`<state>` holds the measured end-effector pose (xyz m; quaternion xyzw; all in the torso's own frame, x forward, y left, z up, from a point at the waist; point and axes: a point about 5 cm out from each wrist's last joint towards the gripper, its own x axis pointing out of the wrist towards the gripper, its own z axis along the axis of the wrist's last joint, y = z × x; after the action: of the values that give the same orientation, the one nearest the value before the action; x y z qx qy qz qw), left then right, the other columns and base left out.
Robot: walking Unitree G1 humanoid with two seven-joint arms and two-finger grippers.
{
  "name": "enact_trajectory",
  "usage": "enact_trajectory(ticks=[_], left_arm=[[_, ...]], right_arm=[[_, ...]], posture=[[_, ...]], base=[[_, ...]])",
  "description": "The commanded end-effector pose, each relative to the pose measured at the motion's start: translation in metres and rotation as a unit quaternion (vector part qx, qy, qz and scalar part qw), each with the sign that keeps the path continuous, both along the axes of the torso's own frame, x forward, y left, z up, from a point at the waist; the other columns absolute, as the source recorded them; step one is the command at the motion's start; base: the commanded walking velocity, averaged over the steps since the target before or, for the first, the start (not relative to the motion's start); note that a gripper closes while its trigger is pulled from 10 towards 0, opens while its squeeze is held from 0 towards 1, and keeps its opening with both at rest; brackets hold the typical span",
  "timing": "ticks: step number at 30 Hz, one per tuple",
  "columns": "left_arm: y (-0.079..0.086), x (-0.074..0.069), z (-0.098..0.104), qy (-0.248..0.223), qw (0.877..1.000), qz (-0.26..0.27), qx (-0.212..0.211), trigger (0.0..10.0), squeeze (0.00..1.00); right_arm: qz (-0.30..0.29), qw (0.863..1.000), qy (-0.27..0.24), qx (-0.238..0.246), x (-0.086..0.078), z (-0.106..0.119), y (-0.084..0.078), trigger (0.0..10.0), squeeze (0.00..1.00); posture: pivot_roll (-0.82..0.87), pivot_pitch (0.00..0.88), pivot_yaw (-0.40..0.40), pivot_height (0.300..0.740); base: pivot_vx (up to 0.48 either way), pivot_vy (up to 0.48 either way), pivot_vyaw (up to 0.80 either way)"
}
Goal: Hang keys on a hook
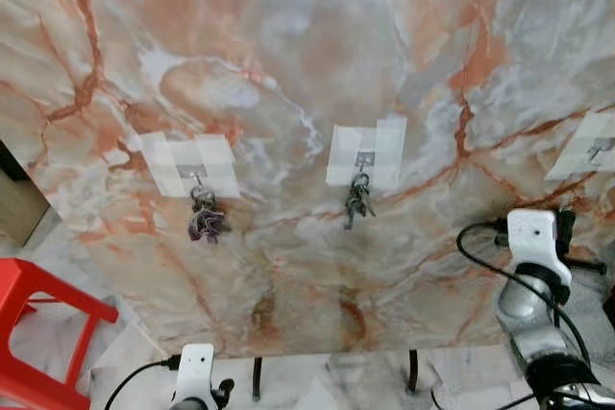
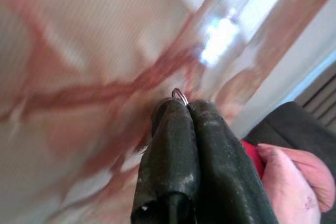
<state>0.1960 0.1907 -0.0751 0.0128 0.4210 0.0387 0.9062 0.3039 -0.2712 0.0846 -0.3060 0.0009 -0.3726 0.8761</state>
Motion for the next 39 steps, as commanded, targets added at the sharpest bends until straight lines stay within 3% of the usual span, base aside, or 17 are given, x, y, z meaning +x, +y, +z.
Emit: enact_trajectory(ticks=[1, 6, 15, 21, 26, 35, 39], left_arm=[[0.0, -0.003, -0.002, 0.006, 1.0, 0.002, -0.002, 10.0, 0.0], [0.0, -0.003, -0.002, 0.004, 1.0, -0.001, -0.004, 10.0, 0.0], [0.001, -0.003, -0.001, 0.003, 1.0, -0.002, -0.005, 10.0, 0.0], [0.001, -0.002, -0.001, 0.002, 1.0, -0.004, -0.006, 10.0, 0.0], [0.001, -0.002, -0.001, 0.002, 1.0, -0.005, -0.006, 10.0, 0.0], [0.001, -0.002, -0.001, 0.0, 1.0, -0.007, -0.005, 10.0, 0.0], [0.001, -0.002, -0.001, 0.0, 1.0, -0.007, -0.004, 10.0, 0.0]], right_arm=[[-0.012, 1.0, -0.018, -0.017, -0.002, 0.008, -0.004, 10.0, 0.0], [-0.008, 0.996, -0.058, -0.065, -0.002, 0.027, 0.0, 10.0, 0.0], [-0.006, 0.992, -0.081, -0.101, -0.001, 0.041, 0.004, 10.0, 0.0], [-0.024, 0.992, -0.092, -0.081, -0.003, 0.045, 0.002, 10.0, 0.0], [-0.059, 0.994, -0.089, -0.024, -0.011, 0.039, -0.008, 10.0, 0.0], [-0.042, 0.992, -0.109, -0.045, -0.007, 0.05, -0.004, 10.0, 0.0], [-0.029, 0.991, -0.126, -0.019, -0.006, 0.052, 0.0, 10.0, 0.0]], posture=[[-0.14, 0.026, -0.015, 0.74], [-0.14, 0.021, -0.011, 0.74], [-0.14, 0.017, -0.009, 0.74], [-0.14, 0.022, -0.008, 0.74], [-0.14, 0.024, -0.008, 0.74], [-0.14, 0.026, -0.004, 0.74], [-0.14, 0.027, -0.003, 0.74]], base=[[0.0, 0.0, 0.0], [0.0, 0.0, 0.0], [0.0, 0.0, 0.0], [0.0, 0.0, 0.0], [0.0, 0.0, 0.0], [0.0, 0.0, 0.0], [0.0, 0.0, 0.0]])
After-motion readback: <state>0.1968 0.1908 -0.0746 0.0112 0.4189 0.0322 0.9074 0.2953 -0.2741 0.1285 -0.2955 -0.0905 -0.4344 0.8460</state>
